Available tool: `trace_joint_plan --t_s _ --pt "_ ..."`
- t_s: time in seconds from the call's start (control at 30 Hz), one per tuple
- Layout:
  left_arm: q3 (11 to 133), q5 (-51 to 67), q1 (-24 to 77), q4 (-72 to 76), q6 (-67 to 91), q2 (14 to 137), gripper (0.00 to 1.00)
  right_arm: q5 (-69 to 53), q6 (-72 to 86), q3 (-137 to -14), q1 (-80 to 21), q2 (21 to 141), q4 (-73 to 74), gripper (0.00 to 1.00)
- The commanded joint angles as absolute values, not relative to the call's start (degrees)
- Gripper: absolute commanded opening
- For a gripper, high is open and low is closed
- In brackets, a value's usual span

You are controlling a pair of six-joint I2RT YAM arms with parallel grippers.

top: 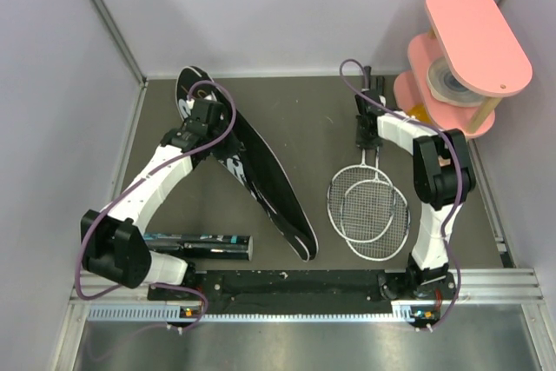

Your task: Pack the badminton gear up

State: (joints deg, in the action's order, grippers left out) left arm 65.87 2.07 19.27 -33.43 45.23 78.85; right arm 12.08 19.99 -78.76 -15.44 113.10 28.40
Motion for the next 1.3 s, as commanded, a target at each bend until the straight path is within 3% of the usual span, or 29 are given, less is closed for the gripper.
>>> trace_joint_plan --t_s 0.0,0.17,0.33,0.57,0.73,0.8,1.07,1.27 --pt "65.57 0.97 19.07 -30.32 44.39 75.15 0.0 17.83 21.01 -80.95 -18.1 106.2 25.75 0.0" --pt "65.3 0.53 19.07 -30.06 44.3 73.39 0.0 27.31 23.54 -80.25 -24.5 94.5 25.75 0.0" --pt "64.16 1.75 18.9 -28.92 45.09 71.81 0.0 33.74 36.46 -77.52 -29.08 81.24 24.87 0.0" --pt "63.99 3.07 18.98 -28.74 45.79 69.87 0.0 56.93 47.37 -75.59 -38.49 69.79 24.87 0.0" --pt "63.46 3.43 18.98 -28.56 46.14 69.08 0.0 68.62 64.48 -66.64 -41.31 60.05 26.97 0.0" --pt "63.37 3.6 19.07 -28.56 46.32 68.64 0.0 70.39 76.65 -62.69 -41.39 55.38 32.04 0.0" --pt "62.93 3.87 19.07 -28.21 46.5 68.29 0.0 75.59 95.32 -56.61 -41.31 45.71 42.88 0.0" --pt "62.93 4.22 19.07 -28.21 46.76 68.29 0.0 67.34 116.66 -48.79 -37.11 43.77 53.61 0.0"
